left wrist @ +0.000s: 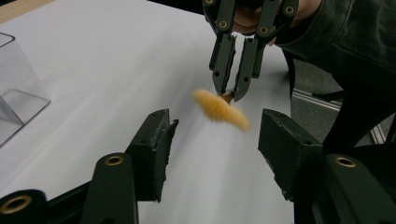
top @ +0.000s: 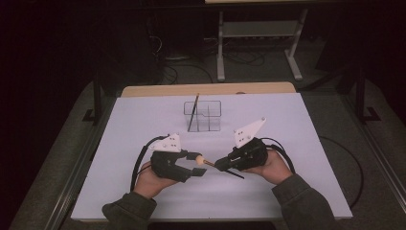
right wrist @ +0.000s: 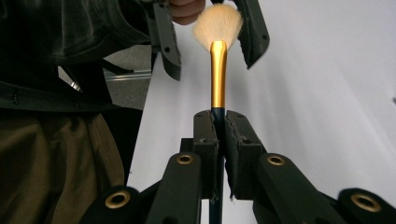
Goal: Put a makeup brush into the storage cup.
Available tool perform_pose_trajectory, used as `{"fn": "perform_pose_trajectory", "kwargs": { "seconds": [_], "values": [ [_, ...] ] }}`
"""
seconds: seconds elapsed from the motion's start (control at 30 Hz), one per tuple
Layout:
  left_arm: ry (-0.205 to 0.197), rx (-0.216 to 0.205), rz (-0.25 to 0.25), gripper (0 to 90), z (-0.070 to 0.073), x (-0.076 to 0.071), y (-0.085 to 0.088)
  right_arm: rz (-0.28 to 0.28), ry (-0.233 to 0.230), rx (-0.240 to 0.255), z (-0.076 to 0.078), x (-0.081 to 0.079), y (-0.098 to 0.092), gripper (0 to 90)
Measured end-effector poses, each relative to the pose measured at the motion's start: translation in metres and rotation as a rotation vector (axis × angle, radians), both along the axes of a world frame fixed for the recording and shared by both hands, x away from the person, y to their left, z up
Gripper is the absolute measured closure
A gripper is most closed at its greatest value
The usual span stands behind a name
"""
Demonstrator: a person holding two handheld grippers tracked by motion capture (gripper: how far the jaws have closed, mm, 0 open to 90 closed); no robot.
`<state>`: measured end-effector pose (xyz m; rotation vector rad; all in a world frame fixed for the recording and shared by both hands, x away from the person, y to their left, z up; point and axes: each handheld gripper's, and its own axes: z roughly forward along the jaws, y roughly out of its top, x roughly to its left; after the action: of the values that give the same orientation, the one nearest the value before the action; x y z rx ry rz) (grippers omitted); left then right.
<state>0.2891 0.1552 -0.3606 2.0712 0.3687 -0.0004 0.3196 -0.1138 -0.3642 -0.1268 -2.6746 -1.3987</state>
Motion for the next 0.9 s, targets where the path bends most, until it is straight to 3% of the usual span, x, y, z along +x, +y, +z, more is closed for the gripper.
{"fn": "perform_pose_trajectory", "kwargs": {
  "seconds": [0.4,0.9],
  "values": [
    [0.017,-0.012,-0.042,58.4,0.0,0.001,-0.002,0.025,-0.005,0.003,-0.003,-0.003,0.011,82.8],
    [0.024,-0.003,-0.048,76.3,0.003,0.002,-0.002,0.029,-0.017,0.0,-0.003,-0.004,0.012,82.8]
  ]
}}
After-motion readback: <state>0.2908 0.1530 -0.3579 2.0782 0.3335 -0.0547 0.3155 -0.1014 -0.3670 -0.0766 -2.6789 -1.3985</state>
